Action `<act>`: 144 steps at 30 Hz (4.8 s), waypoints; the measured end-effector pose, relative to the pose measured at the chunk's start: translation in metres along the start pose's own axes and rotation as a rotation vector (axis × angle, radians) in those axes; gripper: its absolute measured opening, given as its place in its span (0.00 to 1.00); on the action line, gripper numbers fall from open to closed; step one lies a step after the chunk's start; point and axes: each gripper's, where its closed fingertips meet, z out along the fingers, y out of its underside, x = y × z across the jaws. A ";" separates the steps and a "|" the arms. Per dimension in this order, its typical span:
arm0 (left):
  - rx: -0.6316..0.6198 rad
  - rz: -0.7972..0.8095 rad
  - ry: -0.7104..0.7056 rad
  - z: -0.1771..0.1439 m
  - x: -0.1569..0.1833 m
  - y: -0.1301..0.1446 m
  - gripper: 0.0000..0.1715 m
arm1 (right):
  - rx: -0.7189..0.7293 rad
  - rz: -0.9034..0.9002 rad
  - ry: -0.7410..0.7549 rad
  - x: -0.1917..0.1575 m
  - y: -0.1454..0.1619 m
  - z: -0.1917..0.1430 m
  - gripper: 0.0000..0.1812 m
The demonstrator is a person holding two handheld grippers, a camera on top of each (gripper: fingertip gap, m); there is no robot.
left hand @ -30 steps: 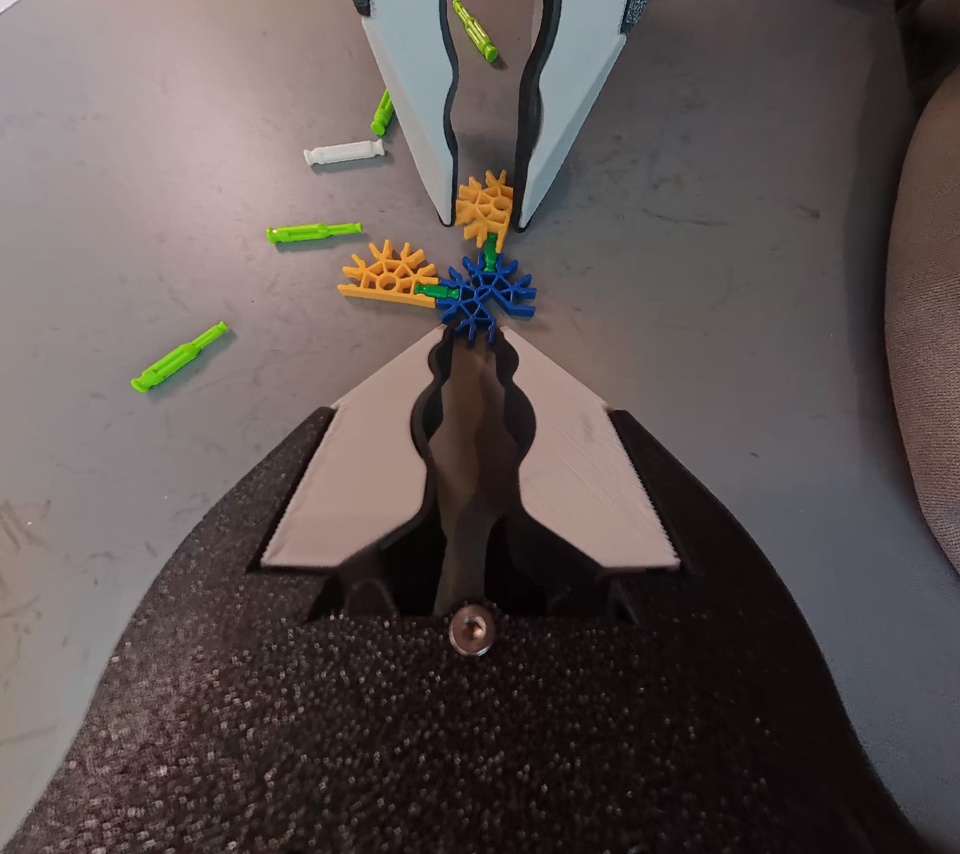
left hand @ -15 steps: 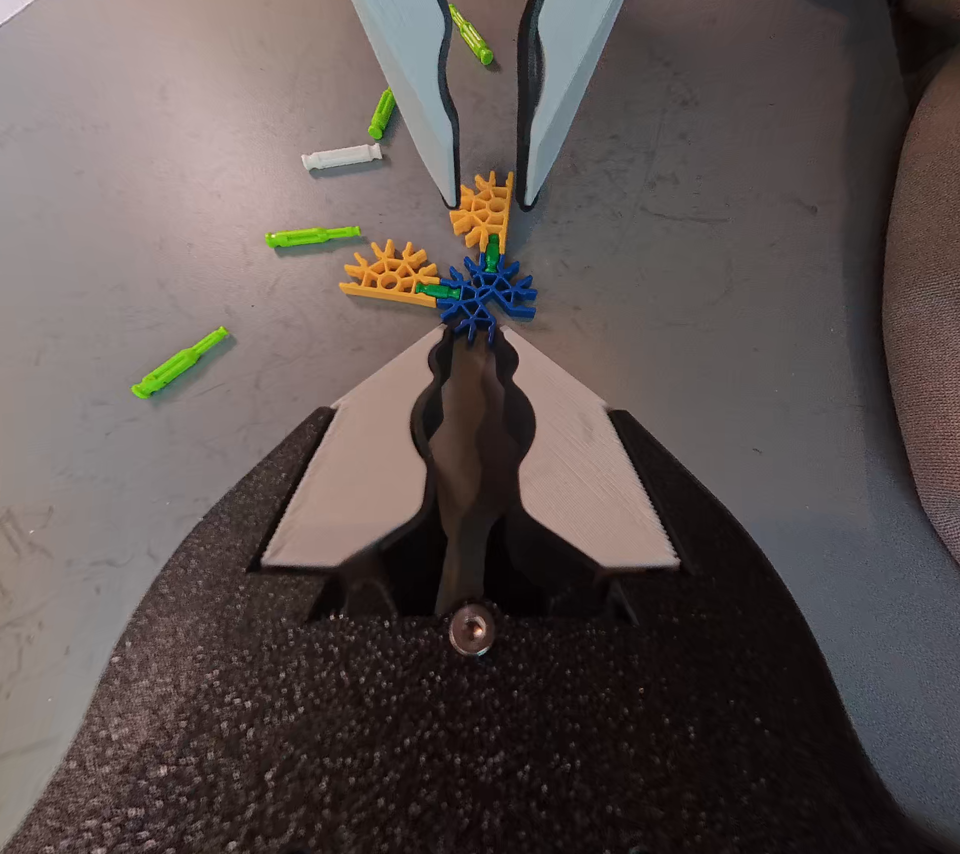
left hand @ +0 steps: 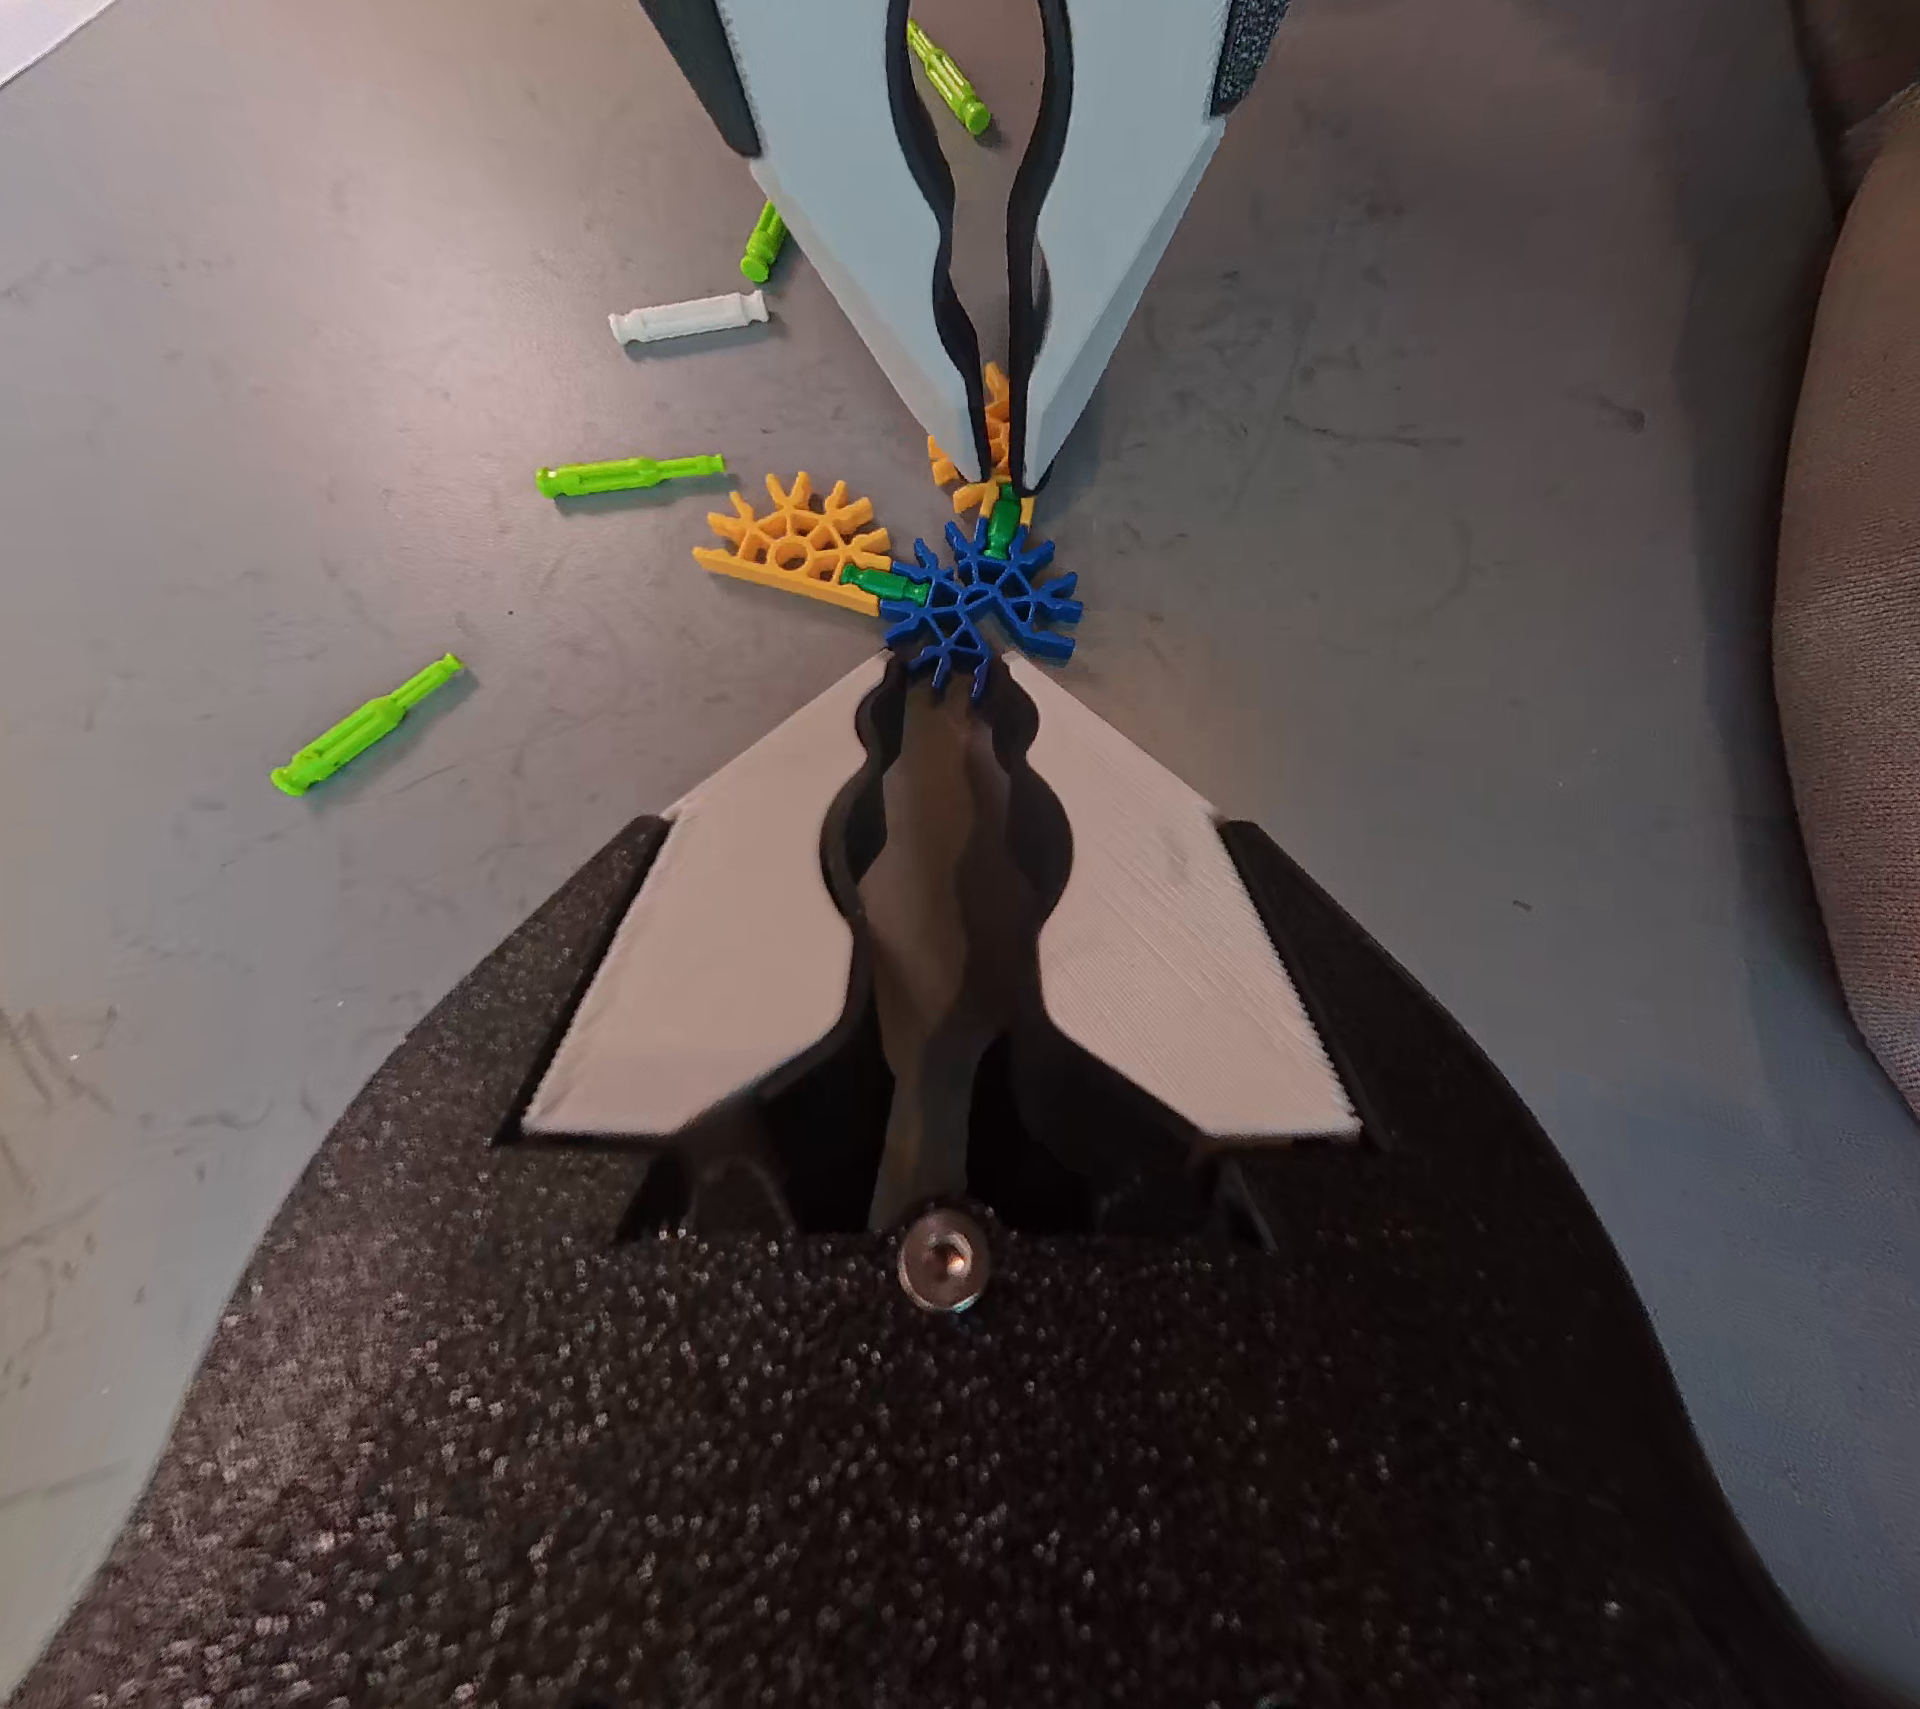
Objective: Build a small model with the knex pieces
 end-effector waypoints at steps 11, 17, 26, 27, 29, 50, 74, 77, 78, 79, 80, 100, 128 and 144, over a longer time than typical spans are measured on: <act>0.005 0.004 -0.006 -0.001 0.000 0.001 0.10 | 0.051 0.021 0.099 -0.001 -0.005 -0.001 0.01; 0.008 0.021 -0.003 -0.003 -0.001 0.002 0.10 | 0.237 0.233 0.090 -0.008 0.003 -0.012 0.16; 0.033 -0.032 -0.085 -0.016 -0.023 0.006 0.10 | 0.268 0.311 0.227 -0.019 0.005 -0.001 0.04; 0.050 -0.045 -0.085 -0.020 -0.024 0.005 0.10 | 0.287 0.306 0.226 -0.023 0.001 0.000 0.04; 0.095 -0.068 -0.071 -0.026 -0.023 -0.001 0.13 | 0.323 0.288 0.220 -0.030 -0.005 -0.002 0.04; 0.012 -0.010 0.039 -0.011 0.000 0.008 0.21 | 0.405 0.386 0.417 0.060 0.060 -0.046 0.13; 0.023 -0.018 0.017 -0.023 -0.003 0.012 0.21 | 0.397 0.358 0.368 0.049 0.082 -0.036 0.12; 0.042 -0.037 -0.051 -0.028 -0.017 0.010 0.20 | 0.409 0.364 0.368 0.050 0.082 -0.037 0.12; 0.042 -0.041 -0.062 -0.030 -0.019 0.010 0.20 | 0.409 0.363 0.369 0.050 0.082 -0.037 0.12; 0.048 -0.045 -0.065 -0.031 -0.020 0.010 0.20 | 0.409 0.359 0.369 0.050 0.081 -0.037 0.12; 0.058 -0.048 -0.062 -0.032 -0.020 0.009 0.20 | 0.408 0.352 0.368 0.050 0.080 -0.036 0.12; 0.008 -0.035 -0.011 -0.017 -0.009 0.015 0.21 | 0.363 0.221 0.355 0.046 0.063 -0.026 0.02; 0.004 -0.021 0.035 -0.008 -0.004 0.007 0.23 | 0.490 0.108 0.276 0.013 0.024 -0.029 0.02; 0.023 0.000 0.106 -0.010 0.018 0.002 0.20 | 0.446 0.131 0.258 0.014 0.025 -0.017 0.02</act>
